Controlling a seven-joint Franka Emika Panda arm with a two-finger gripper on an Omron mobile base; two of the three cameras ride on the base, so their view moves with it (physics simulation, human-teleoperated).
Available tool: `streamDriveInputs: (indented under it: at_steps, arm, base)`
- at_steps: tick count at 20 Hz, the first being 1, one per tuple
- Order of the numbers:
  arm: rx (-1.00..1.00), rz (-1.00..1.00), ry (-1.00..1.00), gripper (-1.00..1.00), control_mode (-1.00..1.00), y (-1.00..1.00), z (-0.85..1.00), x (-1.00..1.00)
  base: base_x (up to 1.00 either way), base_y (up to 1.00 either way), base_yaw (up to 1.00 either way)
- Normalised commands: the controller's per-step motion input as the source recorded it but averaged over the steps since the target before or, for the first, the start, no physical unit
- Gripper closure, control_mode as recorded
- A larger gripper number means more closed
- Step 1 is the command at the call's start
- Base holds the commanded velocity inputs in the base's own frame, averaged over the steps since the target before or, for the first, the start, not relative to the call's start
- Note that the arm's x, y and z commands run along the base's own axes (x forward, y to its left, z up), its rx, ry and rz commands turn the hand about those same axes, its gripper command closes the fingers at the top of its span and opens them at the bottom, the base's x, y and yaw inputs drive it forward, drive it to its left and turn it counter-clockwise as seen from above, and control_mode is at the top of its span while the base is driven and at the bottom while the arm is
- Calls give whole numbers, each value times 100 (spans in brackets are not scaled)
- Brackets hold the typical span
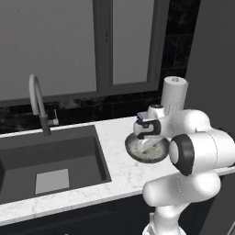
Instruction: Grab a lemon wedge from the fridge and one ice cube from the ice bowl, and put them in the glass of lemonade.
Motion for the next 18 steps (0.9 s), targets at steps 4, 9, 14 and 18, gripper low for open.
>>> streamDriveInputs:
  at_steps: [4,9,14,18]
  arm:
    - [1,-4,-1,-100,-100,3,14,0]
    - [8,-20,-3,-100,-100,1,29,46]
    - [14,-28,-11,-100,-100,3,4,8]
    - [1,-14,-8,-100,-100,24,-13,1]
  base:
    - [0,0,0]
    - [0,0,0]
    - [0,0,0]
    - [0,0,0]
